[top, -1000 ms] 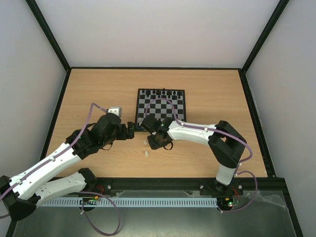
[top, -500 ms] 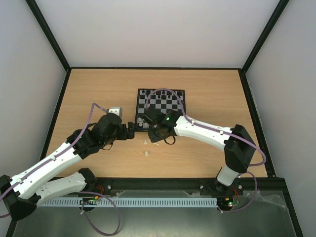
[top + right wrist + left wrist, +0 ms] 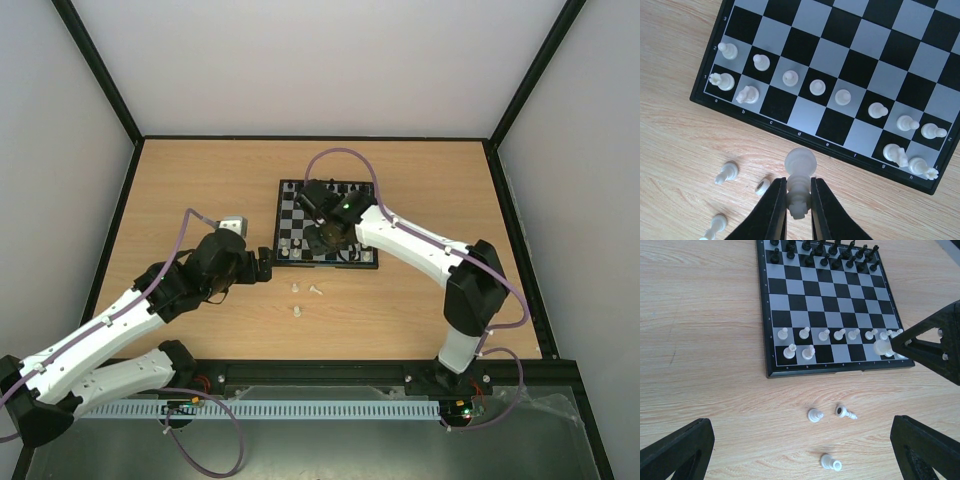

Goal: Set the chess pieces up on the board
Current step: Place the chess piece on the chessboard.

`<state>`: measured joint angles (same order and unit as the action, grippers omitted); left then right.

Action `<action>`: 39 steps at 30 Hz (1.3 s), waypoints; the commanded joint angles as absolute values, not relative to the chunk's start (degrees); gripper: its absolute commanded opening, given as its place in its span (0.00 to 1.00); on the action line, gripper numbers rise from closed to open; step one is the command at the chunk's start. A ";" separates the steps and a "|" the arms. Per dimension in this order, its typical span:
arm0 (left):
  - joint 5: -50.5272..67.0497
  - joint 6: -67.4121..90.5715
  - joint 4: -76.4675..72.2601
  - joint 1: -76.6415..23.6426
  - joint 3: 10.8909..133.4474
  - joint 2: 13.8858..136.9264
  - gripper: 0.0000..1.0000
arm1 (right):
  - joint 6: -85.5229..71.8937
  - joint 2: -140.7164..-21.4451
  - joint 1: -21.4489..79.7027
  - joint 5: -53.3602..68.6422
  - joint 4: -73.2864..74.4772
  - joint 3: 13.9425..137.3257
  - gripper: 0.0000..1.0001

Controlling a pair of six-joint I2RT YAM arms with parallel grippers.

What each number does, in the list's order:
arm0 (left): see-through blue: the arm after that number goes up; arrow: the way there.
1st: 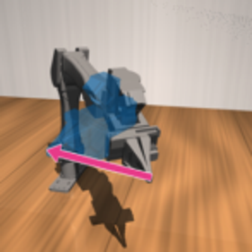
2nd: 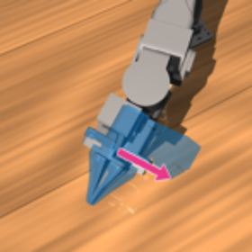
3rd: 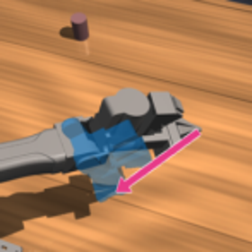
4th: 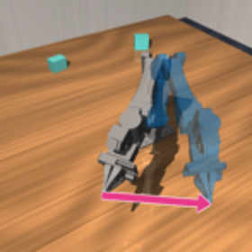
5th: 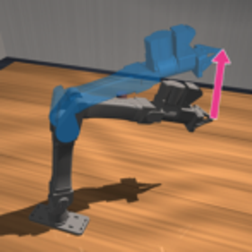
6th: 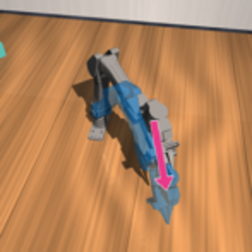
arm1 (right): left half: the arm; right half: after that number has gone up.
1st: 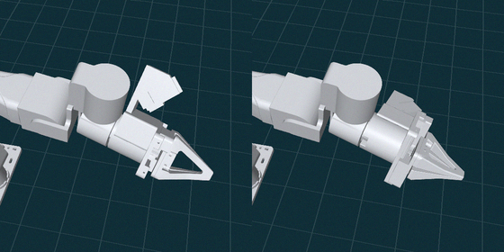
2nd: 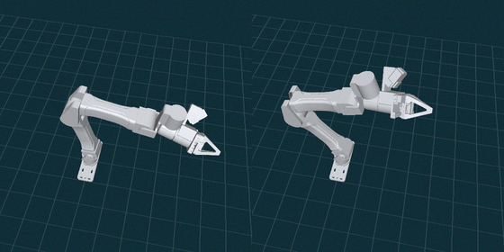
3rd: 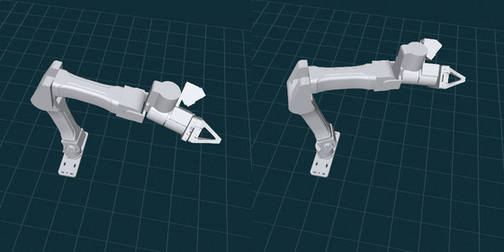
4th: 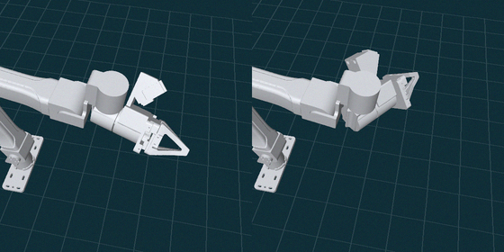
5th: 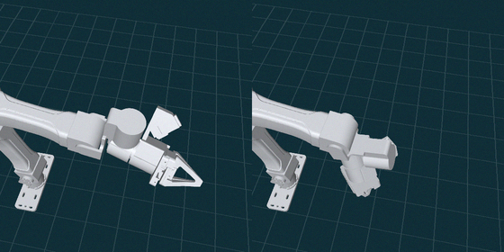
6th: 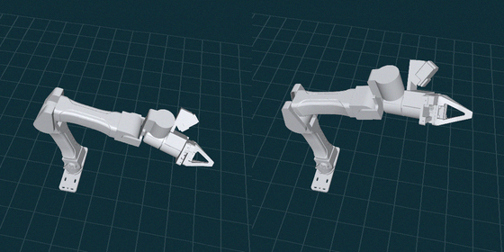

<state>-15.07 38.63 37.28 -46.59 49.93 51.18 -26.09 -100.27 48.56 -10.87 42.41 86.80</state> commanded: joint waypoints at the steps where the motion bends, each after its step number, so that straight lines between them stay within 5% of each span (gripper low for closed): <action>1: -15.91 37.71 38.21 -46.40 51.23 50.74 0.99 | -24.32 -101.35 48.32 -11.29 46.81 88.83 0.11; 39: -16.00 37.78 38.19 -46.01 51.04 51.13 0.99 | -20.10 -112.21 42.98 -8.48 45.46 88.16 0.12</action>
